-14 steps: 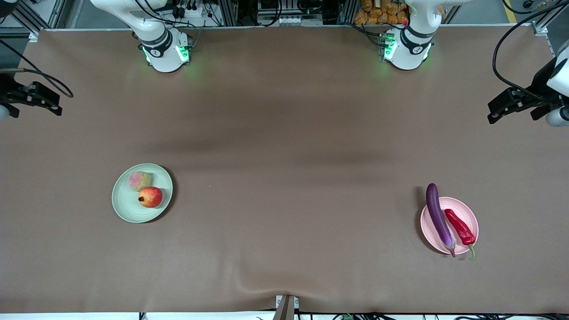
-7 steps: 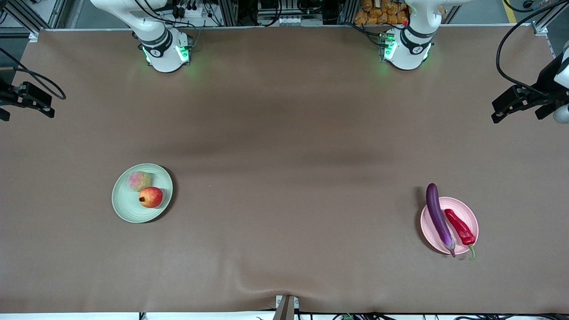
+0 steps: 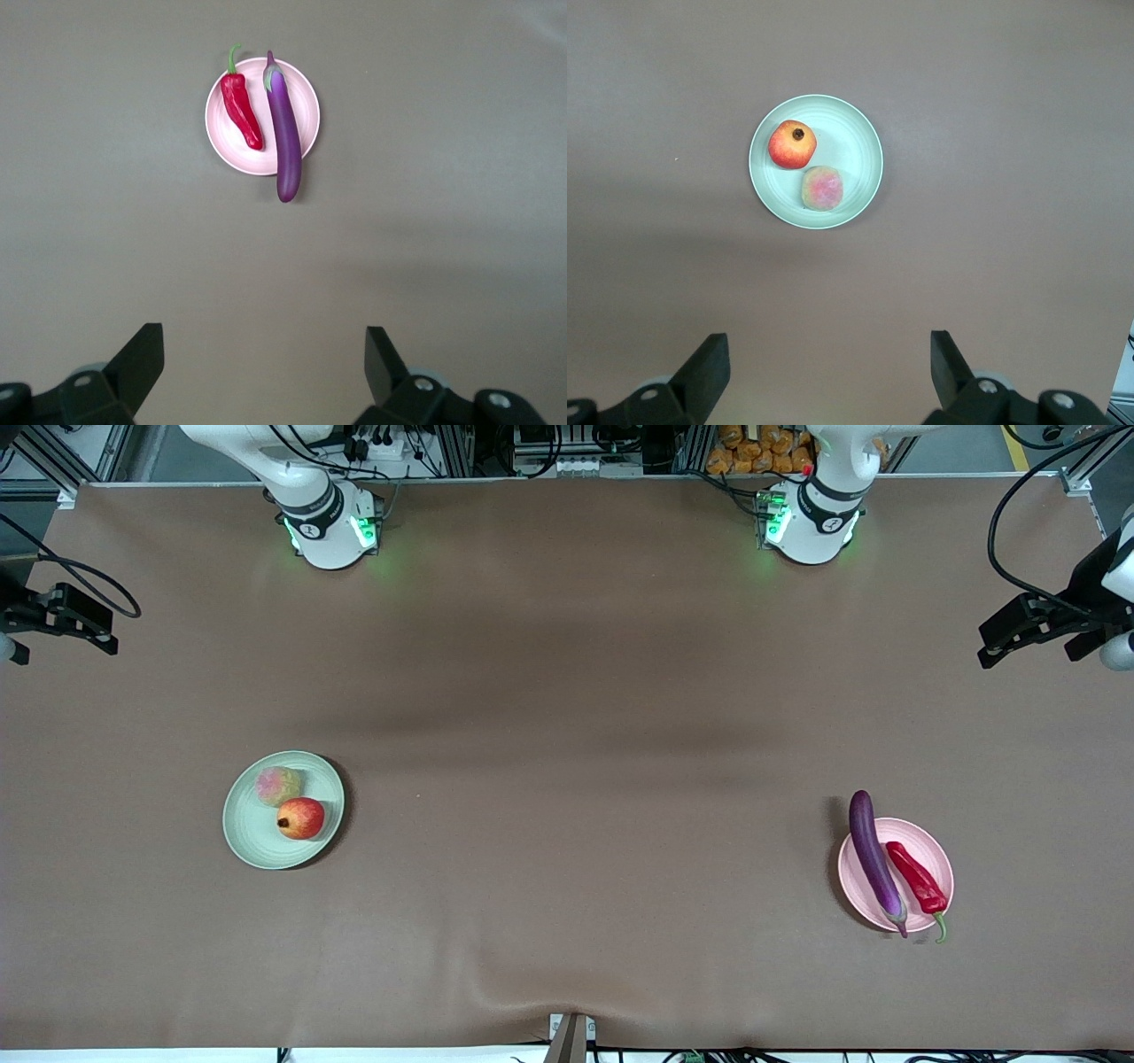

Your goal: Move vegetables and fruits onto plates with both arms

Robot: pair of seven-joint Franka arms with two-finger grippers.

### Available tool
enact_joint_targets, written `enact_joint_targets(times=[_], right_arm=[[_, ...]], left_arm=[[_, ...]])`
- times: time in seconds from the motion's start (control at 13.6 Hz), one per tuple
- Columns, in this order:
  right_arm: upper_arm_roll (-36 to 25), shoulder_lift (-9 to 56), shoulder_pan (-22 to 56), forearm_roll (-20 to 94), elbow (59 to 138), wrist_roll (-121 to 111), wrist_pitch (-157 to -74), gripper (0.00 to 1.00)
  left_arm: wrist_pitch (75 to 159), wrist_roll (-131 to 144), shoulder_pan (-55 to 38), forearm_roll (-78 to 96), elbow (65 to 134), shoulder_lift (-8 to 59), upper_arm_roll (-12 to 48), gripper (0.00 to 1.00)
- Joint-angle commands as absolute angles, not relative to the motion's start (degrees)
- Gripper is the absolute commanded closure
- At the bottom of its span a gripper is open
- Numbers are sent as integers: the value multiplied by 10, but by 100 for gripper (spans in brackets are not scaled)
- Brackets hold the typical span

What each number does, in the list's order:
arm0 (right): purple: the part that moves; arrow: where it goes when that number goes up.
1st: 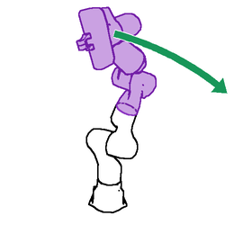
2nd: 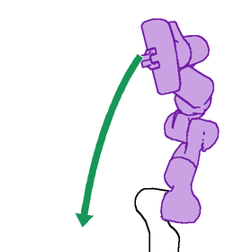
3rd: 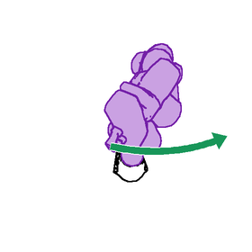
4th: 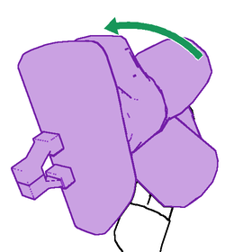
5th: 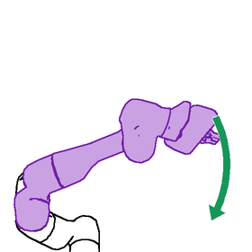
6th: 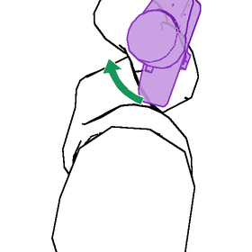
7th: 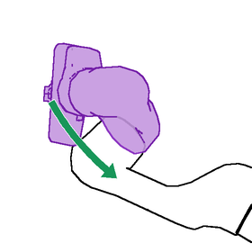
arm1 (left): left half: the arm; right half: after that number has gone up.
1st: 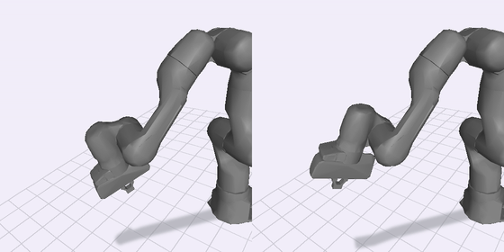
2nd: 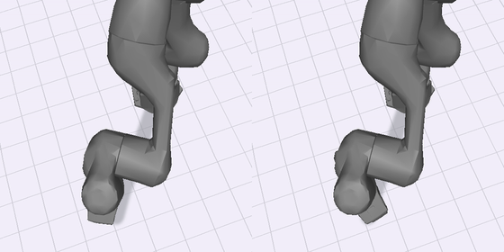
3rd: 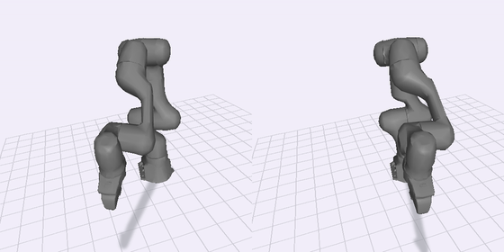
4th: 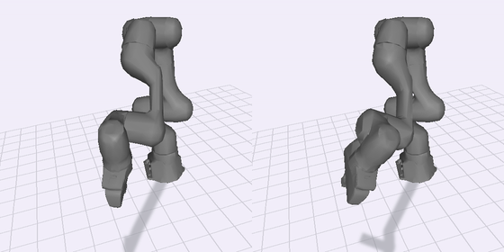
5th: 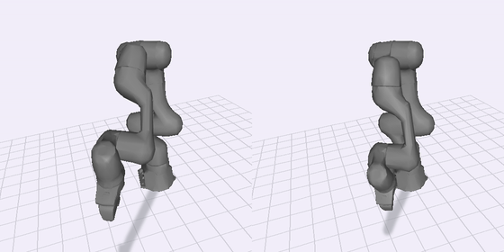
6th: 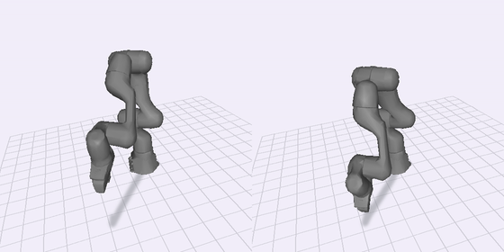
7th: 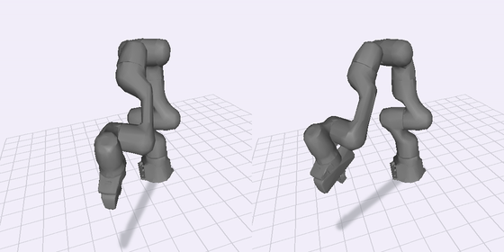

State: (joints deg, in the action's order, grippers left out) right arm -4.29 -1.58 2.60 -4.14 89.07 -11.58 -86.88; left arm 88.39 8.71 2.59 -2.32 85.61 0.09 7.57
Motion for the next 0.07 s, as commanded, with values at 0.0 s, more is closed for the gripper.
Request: enact_joint_targets(times=[0.0], right_arm=[[-44,-10,27,-33,875,-126,-859,0]], left_arm=[[864,82,27,-3,843,2,75,0]])
